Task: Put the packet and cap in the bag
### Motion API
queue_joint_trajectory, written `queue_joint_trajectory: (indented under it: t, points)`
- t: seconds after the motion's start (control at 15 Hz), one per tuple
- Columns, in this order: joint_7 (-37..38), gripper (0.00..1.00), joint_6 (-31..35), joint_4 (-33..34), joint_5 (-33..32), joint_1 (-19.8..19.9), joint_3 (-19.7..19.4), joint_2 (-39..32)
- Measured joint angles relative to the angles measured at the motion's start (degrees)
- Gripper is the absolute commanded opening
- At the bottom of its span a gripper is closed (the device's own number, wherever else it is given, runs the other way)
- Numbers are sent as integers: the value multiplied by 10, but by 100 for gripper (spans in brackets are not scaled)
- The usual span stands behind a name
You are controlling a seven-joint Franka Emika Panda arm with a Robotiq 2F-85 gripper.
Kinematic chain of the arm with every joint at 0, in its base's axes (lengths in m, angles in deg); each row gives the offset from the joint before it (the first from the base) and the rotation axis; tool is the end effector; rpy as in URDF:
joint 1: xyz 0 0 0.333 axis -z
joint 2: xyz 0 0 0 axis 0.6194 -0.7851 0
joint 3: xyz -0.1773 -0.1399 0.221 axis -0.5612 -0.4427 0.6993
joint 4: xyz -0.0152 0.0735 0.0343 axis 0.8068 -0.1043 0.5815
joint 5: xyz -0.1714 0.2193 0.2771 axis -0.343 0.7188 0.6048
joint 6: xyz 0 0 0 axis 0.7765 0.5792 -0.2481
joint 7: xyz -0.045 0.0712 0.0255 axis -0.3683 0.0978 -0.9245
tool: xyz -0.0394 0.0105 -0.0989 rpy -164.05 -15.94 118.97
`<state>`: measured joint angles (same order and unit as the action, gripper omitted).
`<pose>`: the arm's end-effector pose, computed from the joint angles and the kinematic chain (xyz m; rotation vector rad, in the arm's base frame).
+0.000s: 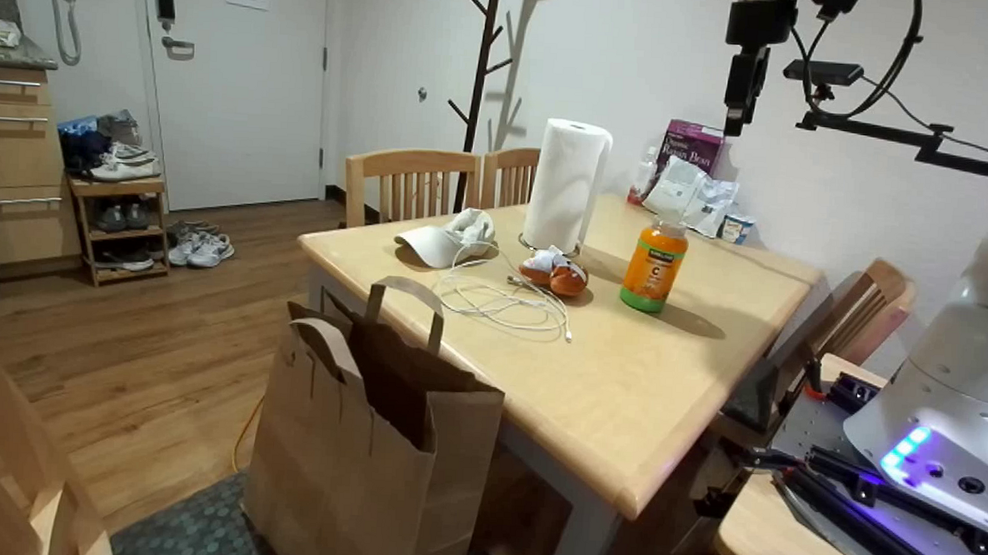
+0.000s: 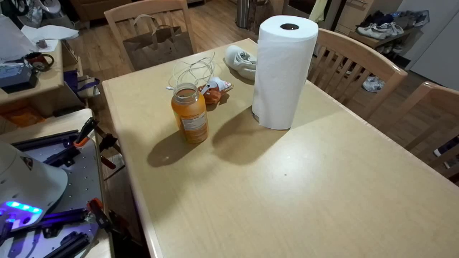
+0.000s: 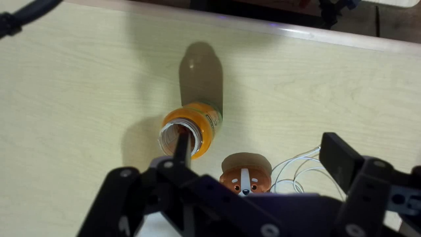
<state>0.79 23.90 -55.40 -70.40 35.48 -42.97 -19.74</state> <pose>0.3876 0.0981 0.5299 2.9204 0.2381 -0.2158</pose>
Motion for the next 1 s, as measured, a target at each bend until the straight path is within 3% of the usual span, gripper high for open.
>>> queue_joint_trajectory:
  t: [0.27,0.67,1.0]
  points:
    - [-28,100,35,-2,-25,-8,-12,-9]
    - [-152,100,280,4,-51,-16,-55,-112]
    - [-147,100,384,24,-32,-18,-77,-212]
